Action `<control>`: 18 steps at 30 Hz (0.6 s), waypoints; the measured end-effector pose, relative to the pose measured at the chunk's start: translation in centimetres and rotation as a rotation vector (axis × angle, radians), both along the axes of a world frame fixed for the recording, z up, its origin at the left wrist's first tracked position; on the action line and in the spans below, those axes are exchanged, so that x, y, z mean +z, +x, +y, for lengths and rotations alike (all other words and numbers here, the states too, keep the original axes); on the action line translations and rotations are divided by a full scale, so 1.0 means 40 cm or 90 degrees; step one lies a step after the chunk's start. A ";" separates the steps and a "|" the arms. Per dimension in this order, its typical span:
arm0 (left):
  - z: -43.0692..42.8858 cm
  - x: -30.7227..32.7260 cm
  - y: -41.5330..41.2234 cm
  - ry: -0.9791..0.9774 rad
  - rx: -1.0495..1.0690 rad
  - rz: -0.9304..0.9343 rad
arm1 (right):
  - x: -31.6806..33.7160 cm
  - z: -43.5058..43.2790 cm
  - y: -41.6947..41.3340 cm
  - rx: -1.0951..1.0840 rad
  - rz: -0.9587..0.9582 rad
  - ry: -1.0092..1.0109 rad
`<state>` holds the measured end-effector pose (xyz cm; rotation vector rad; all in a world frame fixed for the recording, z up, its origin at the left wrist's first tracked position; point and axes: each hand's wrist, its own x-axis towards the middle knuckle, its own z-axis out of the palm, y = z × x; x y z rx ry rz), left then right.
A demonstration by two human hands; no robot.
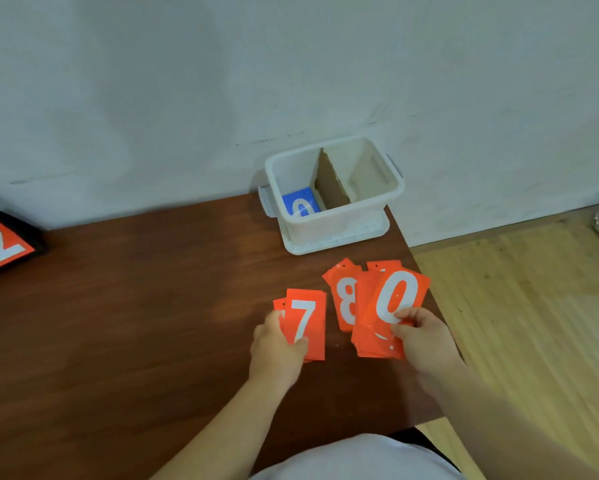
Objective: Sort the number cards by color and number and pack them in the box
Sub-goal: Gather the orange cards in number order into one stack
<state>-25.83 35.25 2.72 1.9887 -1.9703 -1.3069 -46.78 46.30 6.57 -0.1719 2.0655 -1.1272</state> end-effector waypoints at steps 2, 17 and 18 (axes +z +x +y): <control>-0.010 -0.027 -0.048 0.030 0.025 -0.107 | -0.002 0.015 -0.053 0.010 0.003 -0.006; 0.078 -0.069 -0.194 0.050 0.211 -0.128 | 0.003 0.051 -0.316 0.194 -0.009 0.040; 0.087 -0.065 -0.189 0.039 0.217 -0.099 | 0.004 0.043 -0.316 0.206 -0.019 0.037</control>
